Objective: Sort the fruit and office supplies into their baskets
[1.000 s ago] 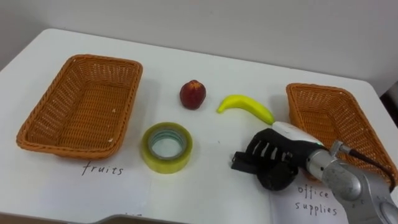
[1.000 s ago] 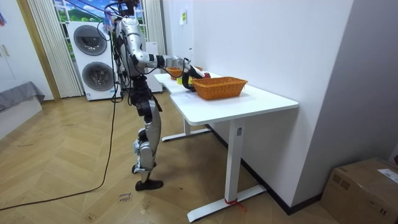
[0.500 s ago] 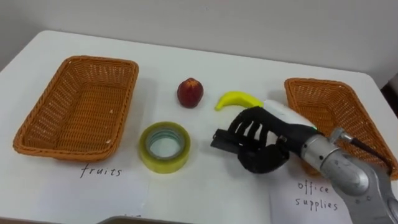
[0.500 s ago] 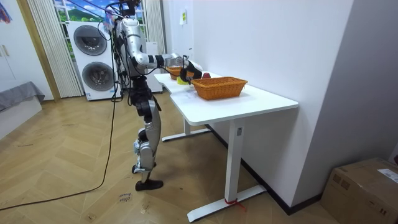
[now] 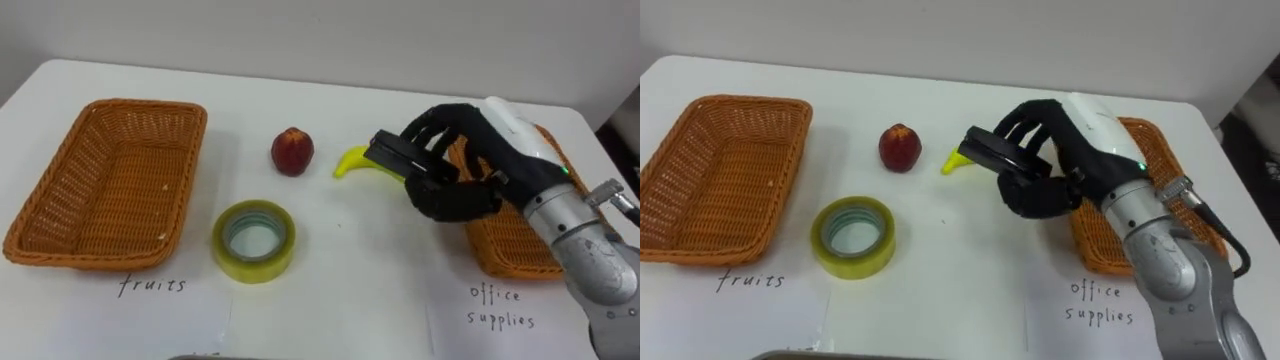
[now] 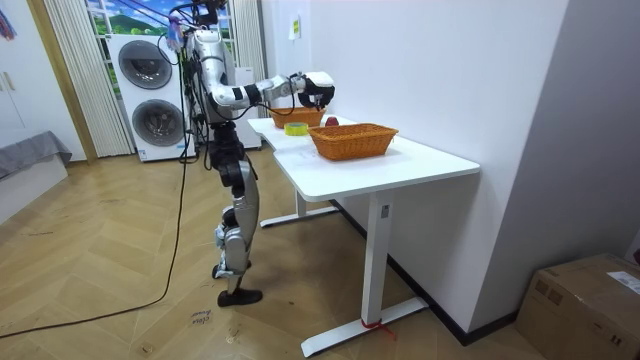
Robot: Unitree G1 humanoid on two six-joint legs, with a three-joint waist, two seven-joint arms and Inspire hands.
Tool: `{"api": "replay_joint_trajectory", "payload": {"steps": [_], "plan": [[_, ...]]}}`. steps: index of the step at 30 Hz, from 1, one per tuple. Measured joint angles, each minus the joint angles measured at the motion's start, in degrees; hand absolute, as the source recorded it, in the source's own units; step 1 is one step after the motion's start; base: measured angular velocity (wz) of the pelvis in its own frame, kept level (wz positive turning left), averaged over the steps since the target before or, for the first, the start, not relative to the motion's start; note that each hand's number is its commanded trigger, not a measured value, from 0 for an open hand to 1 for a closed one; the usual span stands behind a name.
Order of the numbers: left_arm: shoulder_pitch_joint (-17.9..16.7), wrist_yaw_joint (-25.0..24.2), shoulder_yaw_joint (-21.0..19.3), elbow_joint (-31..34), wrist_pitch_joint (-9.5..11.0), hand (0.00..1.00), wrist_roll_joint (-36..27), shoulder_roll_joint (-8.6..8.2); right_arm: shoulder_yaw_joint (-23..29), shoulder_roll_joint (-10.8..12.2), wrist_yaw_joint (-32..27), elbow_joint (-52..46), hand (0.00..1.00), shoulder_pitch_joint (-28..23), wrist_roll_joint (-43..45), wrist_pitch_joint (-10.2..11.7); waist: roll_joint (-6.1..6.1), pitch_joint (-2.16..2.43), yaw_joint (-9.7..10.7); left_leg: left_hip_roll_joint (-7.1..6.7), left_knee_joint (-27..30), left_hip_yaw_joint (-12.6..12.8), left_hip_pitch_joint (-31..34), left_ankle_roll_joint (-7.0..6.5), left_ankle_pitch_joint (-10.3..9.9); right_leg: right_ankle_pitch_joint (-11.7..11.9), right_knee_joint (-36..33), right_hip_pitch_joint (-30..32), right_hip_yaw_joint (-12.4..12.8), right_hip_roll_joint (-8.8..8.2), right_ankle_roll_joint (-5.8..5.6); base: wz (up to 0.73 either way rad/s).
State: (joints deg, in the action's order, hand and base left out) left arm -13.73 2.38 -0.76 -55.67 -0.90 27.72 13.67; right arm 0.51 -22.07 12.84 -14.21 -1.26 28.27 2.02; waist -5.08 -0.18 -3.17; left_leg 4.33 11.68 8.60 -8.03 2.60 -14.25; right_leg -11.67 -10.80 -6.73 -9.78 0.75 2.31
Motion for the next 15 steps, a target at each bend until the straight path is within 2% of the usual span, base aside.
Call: {"api": "replay_joint_trajectory", "payload": {"steps": [6,15], "plan": [[-1.5,1.2,-1.5,0.5,0.0,0.0,0.0,0.14,3.9,-0.3,-4.8,0.0,1.0,0.1,0.0,0.5,-0.66,0.34,0.0,0.02,0.0,0.0,-0.7,0.0,0.0,0.0,-0.1,-0.2,0.1,0.03,0.0,0.0],[-2.7,1.1,-3.1,0.7,-0.4,0.0,0.0,-0.31,8.4,-0.4,-9.6,0.0,1.0,2.4,0.0,0.4,-0.98,0.22,1.7,0.01,0.0,0.7,-0.9,-0.01,0.0,0.0,0.0,-0.1,0.8,0.07,-0.01,-0.03]]}}
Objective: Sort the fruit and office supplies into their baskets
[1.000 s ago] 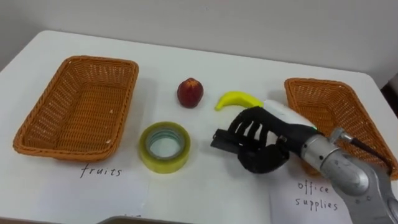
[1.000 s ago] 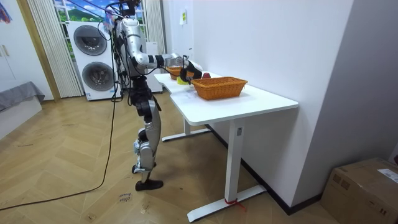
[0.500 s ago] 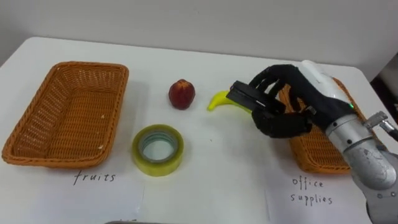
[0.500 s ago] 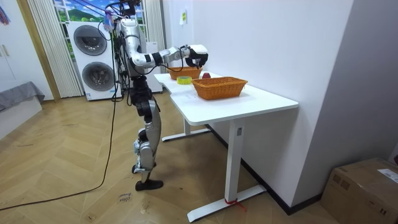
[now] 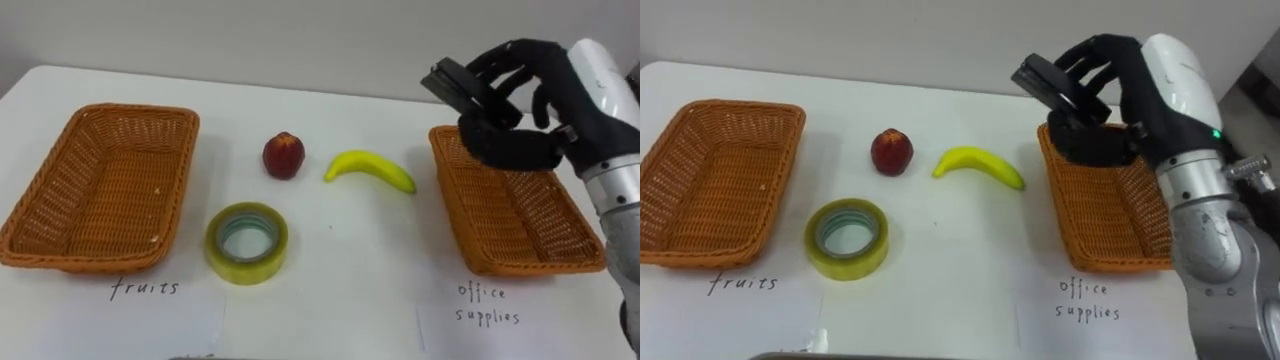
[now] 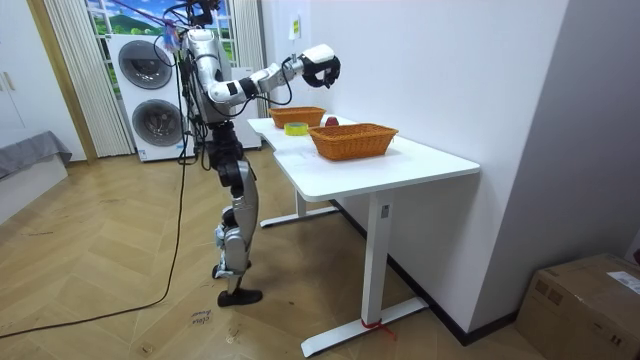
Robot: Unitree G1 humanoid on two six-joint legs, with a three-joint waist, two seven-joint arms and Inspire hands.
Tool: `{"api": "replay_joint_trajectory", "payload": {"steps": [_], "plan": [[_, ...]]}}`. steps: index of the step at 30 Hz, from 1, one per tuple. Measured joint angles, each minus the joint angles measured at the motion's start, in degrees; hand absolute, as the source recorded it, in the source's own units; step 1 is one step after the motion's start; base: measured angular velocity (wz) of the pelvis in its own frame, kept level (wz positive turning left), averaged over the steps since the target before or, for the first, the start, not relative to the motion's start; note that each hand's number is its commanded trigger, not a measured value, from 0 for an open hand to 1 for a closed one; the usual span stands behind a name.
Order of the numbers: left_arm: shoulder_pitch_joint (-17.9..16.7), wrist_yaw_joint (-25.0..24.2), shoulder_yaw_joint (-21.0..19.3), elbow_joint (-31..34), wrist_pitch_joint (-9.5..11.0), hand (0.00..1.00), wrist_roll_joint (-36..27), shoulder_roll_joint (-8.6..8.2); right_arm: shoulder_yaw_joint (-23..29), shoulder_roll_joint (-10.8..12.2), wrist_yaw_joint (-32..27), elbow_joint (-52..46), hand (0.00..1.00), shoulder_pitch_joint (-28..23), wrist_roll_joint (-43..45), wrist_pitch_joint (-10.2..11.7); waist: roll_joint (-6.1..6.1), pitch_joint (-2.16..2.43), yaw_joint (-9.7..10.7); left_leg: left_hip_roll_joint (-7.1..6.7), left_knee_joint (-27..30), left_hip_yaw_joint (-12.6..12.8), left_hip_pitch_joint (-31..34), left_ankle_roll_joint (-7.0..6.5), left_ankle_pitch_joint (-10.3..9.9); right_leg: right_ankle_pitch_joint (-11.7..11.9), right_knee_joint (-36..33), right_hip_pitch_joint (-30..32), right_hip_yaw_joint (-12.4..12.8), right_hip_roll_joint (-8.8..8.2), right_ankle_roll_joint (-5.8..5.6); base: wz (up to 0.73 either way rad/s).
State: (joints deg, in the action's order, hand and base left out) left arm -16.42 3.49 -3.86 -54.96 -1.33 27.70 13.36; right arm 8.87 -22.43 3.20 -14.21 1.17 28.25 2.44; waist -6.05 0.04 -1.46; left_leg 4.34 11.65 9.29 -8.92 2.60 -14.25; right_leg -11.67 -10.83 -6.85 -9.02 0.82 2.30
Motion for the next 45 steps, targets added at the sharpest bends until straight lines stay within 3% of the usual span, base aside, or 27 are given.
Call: {"api": "replay_joint_trajectory", "payload": {"steps": [15,22,31,32,45], "plan": [[-0.6,0.8,-0.8,1.1,0.1,0.0,0.1,-0.88,1.5,-0.5,-1.7,2.5,1.0,-1.6,-6.9,0.1,-0.1,-0.12,1.5,0.03,-0.3,0.2,-0.4,0.01,0.0,0.0,0.1,0.0,1.0,0.34,-0.02,-0.03],[-1.2,0.7,-0.8,2.8,0.1,0.0,0.5,-0.87,2.2,-0.8,-1.8,4.8,1.0,-1.7,-7.5,0.1,0.79,-0.43,1.5,0.1,-0.3,1.0,-0.6,0.01,0.0,0.0,-0.2,0.1,1.0,0.32,-0.03,0.0],[-2.2,0.8,-0.7,4.5,0.0,0.0,0.1,-0.85,2.2,-0.8,-1.9,7.0,1.0,-2.8,-8.1,0.1,0.9,-0.32,2.6,0.08,-0.3,1.1,-0.7,0.01,0.0,0.1,0.1,-0.1,1.0,0.27,-0.09,-0.01],[-2.3,0.8,-0.7,4.5,0.0,0.0,0.0,-0.85,2.2,-0.8,-1.9,7.4,1.0,-3.0,-8.2,0.1,0.72,-0.15,2.6,0.09,-0.4,1.3,-0.7,0.01,0.0,0.1,0.1,-0.1,1.0,0.27,-0.09,-0.05],[-2.7,-0.2,-1.7,5.3,0.1,0.0,0.6,-0.93,2.2,-0.8,-1.7,13.6,1.0,-4.3,-7.7,0.0,0.55,0.07,2.4,0.12,-0.6,1.5,-0.8,0.01,0.0,0.1,0.0,0.1,1.1,0.28,-0.11,0.0]]}}
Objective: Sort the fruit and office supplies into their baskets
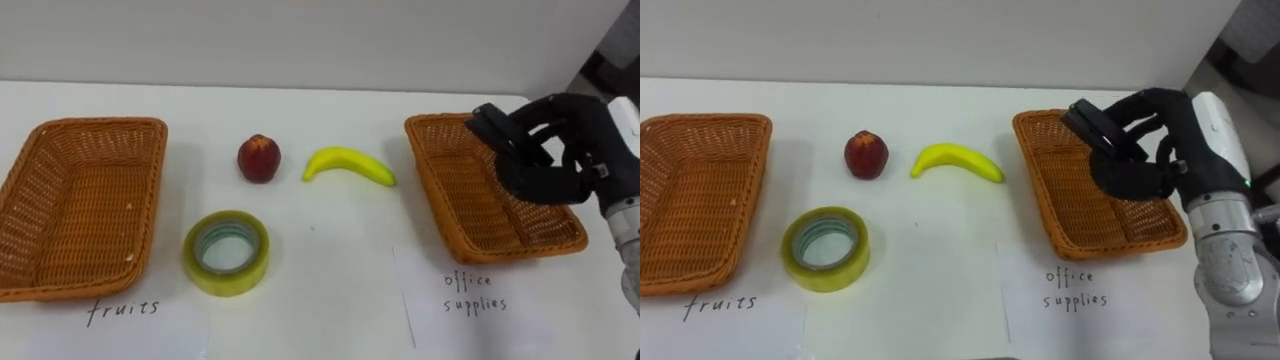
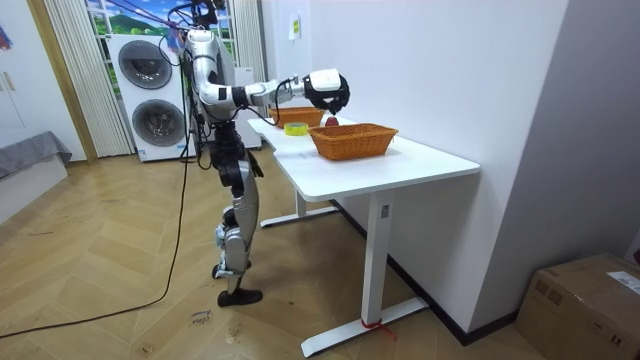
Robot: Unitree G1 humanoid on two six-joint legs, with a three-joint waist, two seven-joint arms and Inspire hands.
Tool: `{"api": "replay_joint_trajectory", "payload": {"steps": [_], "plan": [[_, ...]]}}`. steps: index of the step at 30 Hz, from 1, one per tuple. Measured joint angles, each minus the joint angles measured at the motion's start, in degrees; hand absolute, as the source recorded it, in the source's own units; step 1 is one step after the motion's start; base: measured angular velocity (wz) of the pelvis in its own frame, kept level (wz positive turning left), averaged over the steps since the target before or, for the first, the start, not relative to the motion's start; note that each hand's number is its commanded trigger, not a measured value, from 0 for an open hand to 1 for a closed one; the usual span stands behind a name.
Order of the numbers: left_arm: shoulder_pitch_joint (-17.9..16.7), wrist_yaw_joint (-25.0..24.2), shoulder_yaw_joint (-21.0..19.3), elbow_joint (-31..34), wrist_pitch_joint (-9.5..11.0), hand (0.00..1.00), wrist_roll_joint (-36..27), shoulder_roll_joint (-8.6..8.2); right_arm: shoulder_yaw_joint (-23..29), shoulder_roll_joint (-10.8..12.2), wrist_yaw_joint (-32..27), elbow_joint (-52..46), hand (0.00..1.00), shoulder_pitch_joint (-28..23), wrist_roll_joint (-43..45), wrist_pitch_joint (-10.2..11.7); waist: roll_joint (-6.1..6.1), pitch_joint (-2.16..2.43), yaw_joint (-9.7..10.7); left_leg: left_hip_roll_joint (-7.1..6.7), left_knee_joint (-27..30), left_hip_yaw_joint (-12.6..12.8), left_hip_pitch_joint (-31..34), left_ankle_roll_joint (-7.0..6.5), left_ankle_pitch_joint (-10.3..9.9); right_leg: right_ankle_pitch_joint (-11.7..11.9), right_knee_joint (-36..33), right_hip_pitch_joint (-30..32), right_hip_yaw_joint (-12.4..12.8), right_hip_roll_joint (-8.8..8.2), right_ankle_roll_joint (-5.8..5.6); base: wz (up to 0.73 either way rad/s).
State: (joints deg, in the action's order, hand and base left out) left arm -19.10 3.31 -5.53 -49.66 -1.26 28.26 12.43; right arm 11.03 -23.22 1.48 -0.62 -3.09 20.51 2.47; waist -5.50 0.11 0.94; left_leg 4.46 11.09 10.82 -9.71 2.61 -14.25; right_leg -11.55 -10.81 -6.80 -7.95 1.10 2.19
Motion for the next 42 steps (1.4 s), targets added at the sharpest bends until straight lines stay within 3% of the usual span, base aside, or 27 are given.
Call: {"api": "replay_joint_trajectory", "payload": {"steps": [4,6,8,10,11,12,13,42], "plan": [[0.1,-0.3,-1.1,-0.7,-0.1,0.0,-0.1,-0.32,-0.1,0.0,0.1,2.4,1.0,-1.3,0.4,-0.1,0.12,-0.1,-0.7,-0.01,0.0,0.0,0.0,0.0,0.0,0.0,0.0,0.1,0.0,-0.04,-0.01,0.0],[0.1,-0.6,-1.1,-1.0,-0.1,0.0,-0.1,-0.44,-0.1,0.0,0.4,3.6,0.84,-1.7,0.5,-0.2,0.23,-0.14,-1.1,-0.01,0.0,0.0,0.1,0.0,0.0,0.1,-0.1,0.1,0.0,-0.06,-0.01,0.0],[0.1,-0.7,-1.2,-1.0,-0.2,0.0,-0.1,-0.43,-0.3,0.0,0.8,4.4,0.82,-1.7,1.2,-0.8,0.32,-0.17,-1.4,0.0,0.1,0.0,0.3,-0.01,0.0,0.1,-0.1,0.2,0.0,-0.1,0.0,0.02],[0.2,-0.8,-1.2,-1.0,-0.5,0.0,-0.2,-0.44,-0.3,0.0,1.3,4.4,0.67,-1.7,2.4,-1.2,0.51,-0.19,-1.4,0.01,0.2,-0.1,0.4,0.0,0.0,0.1,0.0,0.2,0.0,-0.1,0.0,0.0],[0.2,-0.8,-1.2,-1.0,-0.7,0.0,-0.2,-0.43,-0.4,0.0,1.3,4.4,0.55,-1.7,2.5,-1.2,0.55,-0.18,-1.5,0.0,0.3,-0.1,0.4,0.0,0.0,0.1,0.0,0.2,0.0,-0.08,0.0,0.03],[0.2,-1.1,-1.2,-1.0,-1.0,0.0,-0.5,-0.43,-0.4,0.0,1.3,4.4,0.19,-1.7,2.5,-1.2,0.64,-0.2,-1.5,0.0,0.3,-0.1,0.3,0.0,0.0,0.1,0.0,0.2,0.0,-0.06,0.0,0.0],[0.2,-1.3,-1.2,-1.0,-1.1,0.0,-0.6,-0.43,-0.6,0.0,1.3,4.4,0.0,-1.7,2.5,-1.2,0.68,-0.21,-1.5,-0.01,0.3,-0.1,0.3,-0.01,0.0,0.1,0.0,0.2,0.0,-0.04,0.0,0.0],[0.8,-1.3,-1.2,-1.0,-1.2,0.0,-0.5,-0.42,-0.8,0.0,1.2,4.4,0.0,-1.7,2.5,-1.3,0.6,-0.32,-1.5,-0.04,0.2,0.0,0.2,0.0,0.0,0.1,0.1,0.1,0.1,-0.04,0.0,0.0]]}}
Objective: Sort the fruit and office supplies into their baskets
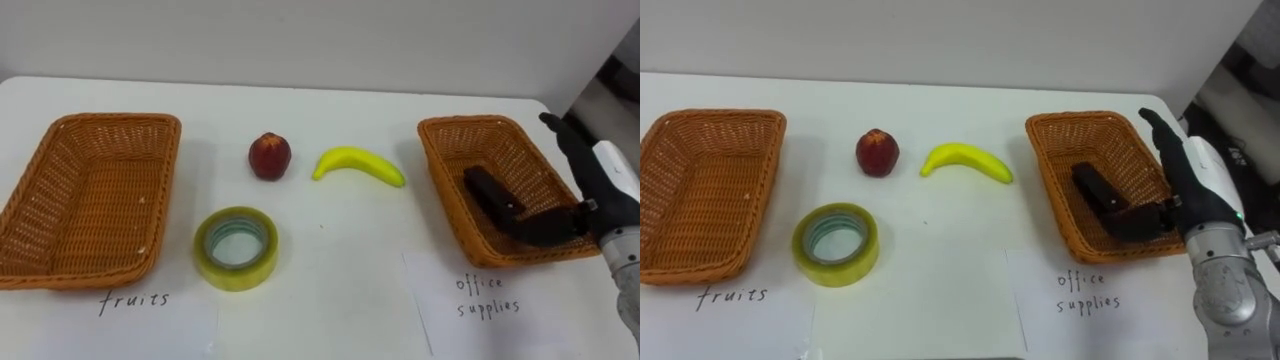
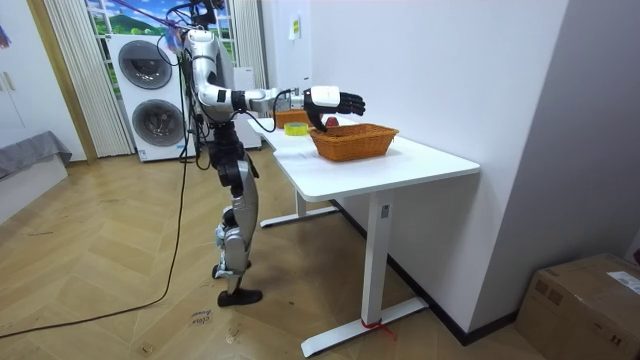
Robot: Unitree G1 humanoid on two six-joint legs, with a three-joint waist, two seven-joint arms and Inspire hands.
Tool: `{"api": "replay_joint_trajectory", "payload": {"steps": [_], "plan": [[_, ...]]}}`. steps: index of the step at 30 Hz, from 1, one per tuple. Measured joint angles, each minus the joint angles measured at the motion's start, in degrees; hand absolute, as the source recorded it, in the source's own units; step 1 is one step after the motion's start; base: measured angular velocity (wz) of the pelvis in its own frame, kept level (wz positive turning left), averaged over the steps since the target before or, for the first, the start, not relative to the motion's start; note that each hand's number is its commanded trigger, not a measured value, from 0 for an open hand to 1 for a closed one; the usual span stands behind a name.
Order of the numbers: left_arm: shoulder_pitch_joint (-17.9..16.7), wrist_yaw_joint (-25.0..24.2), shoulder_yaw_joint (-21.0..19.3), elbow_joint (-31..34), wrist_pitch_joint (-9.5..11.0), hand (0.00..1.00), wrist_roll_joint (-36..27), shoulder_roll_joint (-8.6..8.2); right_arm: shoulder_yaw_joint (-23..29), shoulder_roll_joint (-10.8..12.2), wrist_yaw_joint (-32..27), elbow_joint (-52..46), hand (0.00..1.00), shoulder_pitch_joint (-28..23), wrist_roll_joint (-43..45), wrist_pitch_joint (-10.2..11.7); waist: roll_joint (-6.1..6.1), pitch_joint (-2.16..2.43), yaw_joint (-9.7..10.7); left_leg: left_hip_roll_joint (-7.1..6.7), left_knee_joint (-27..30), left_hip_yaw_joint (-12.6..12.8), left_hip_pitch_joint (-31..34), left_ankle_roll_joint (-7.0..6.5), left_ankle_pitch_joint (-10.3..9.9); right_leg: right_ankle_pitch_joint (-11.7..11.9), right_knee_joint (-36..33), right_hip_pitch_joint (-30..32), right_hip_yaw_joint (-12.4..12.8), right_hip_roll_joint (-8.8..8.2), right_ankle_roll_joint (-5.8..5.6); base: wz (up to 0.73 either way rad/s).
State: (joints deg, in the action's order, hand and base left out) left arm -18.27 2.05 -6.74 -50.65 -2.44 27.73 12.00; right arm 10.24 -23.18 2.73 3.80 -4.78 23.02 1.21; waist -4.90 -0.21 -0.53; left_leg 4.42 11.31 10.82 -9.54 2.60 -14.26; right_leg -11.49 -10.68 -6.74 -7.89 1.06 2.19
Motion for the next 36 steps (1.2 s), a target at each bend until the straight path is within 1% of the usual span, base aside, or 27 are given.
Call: {"api": "replay_joint_trajectory", "payload": {"steps": [16,23,26,32,34,36], "plan": [[0.0,-0.4,0.0,0.0,0.1,0.0,-0.1,0.0,0.0,0.0,0.0,0.0,0.0,0.0,-0.2,0.2,0.11,0.07,0.1,0.0,0.0,0.0,0.0,0.0,0.0,0.0,0.0,0.0,0.0,-0.04,0.0,0.0],[0.1,0.0,0.1,0.0,0.4,0.0,-0.1,-0.02,0.2,0.0,-0.1,-0.1,0.0,0.1,-5.8,0.3,0.07,0.17,0.3,0.01,0.0,0.0,-0.1,0.0,0.0,0.0,-0.1,0.0,0.0,0.01,0.0,0.0],[0.3,0.1,0.2,0.0,0.4,0.0,0.0,0.0,0.2,0.0,-0.2,-0.4,0.0,1.1,-8.6,0.2,0.06,0.2,0.4,-0.02,0.0,0.0,0.0,0.0,0.0,0.0,-0.2,0.1,-0.2,-0.06,0.0,0.0],[0.8,0.0,0.1,0.0,-0.2,0.0,-0.1,0.01,0.1,0.0,0.0,-4.6,0.0,2.6,-13.6,0.0,-0.06,0.35,0.1,-0.04,0.0,-0.1,0.3,0.0,0.0,0.0,-0.2,0.2,-0.3,-0.03,0.0,0.0],[0.8,0.0,0.1,0.0,-0.2,0.0,-0.1,0.01,0.1,0.0,0.0,-4.7,0.0,3.1,-14.0,-0.1,0.0,0.3,0.1,-0.04,0.0,-0.2,0.4,0.0,0.0,0.0,-0.2,0.3,-0.5,-0.06,0.0,0.03],[0.8,0.0,0.1,0.0,-0.5,0.0,0.0,0.01,-0.1,0.0,0.0,-5.5,0.0,3.5,-14.1,-0.4,-0.08,0.35,-0.1,-0.03,0.0,-0.2,0.5,0.0,0.0,0.0,-0.2,0.4,-0.6,-0.19,0.0,0.04]]}}
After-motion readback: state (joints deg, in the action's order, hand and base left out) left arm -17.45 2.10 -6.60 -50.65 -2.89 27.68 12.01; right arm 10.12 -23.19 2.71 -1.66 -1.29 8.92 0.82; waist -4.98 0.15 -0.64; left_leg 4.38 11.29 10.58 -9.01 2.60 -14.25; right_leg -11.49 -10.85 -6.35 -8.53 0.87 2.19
